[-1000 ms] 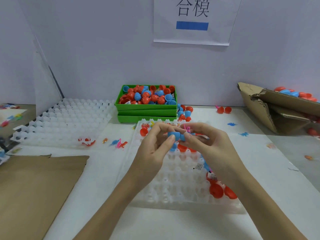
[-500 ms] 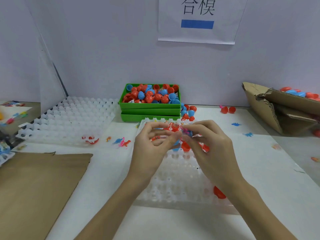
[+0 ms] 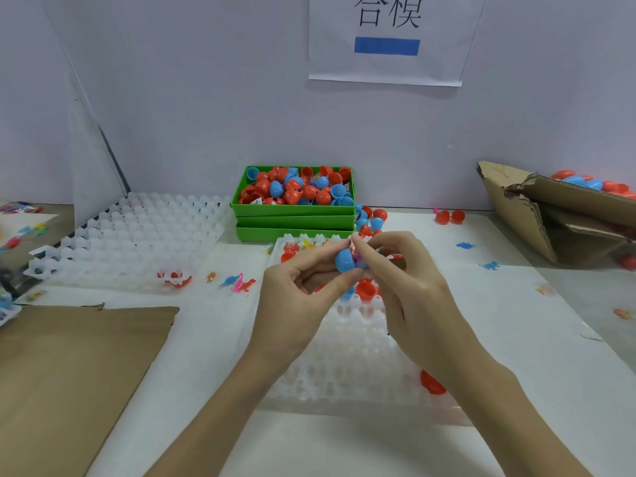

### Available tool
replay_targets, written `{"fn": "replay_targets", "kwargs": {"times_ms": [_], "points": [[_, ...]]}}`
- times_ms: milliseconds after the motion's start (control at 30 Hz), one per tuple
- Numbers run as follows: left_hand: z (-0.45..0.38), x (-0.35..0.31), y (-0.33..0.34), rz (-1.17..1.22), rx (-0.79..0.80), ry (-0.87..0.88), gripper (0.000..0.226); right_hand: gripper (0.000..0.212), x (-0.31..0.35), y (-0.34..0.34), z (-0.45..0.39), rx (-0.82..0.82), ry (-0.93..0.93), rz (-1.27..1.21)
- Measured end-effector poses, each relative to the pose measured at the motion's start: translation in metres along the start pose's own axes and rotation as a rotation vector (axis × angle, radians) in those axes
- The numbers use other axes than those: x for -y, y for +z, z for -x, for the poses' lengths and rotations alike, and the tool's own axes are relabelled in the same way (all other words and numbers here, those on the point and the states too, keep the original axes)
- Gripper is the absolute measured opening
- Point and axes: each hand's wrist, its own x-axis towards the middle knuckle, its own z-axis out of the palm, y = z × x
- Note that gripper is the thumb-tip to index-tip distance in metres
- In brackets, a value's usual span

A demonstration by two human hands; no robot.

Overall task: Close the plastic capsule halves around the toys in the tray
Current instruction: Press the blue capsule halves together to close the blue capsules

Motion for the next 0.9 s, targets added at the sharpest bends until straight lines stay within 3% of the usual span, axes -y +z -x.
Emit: {"fn": "replay_targets", "kwargs": {"times_ms": [167, 367, 467, 667, 900], "points": [[0.0, 0.003, 0.001, -0.045, -0.013, -0.016, 0.038, 0.062, 0.002, -0.002, -0.003, -0.002, -0.019, -0.083], [-0.003, 0.0, -0.006, 0.035, 0.013, -0.079, 0.037, 0.042, 0.003, -0.008, -0.006, -0.015, 0.278, -0.576], [-0.004, -0.001, -0.008, 0.103, 0.041, -0.14, 0.038, 0.028, 0.005, -0.011, -0.005, -0.008, 0.34, -0.79], [-0.005, 0.001, -0.008, 0.184, 0.067, -0.166, 0.038, 0.028, 0.001, -0.008, -0.004, 0.042, 0.329, -0.683], [-0.005, 0.004, -0.01, 0.099, 0.051, -0.133, 0.036, 0.034, 0.0, -0.006, -0.004, 0.041, 0.217, -0.465]]}}
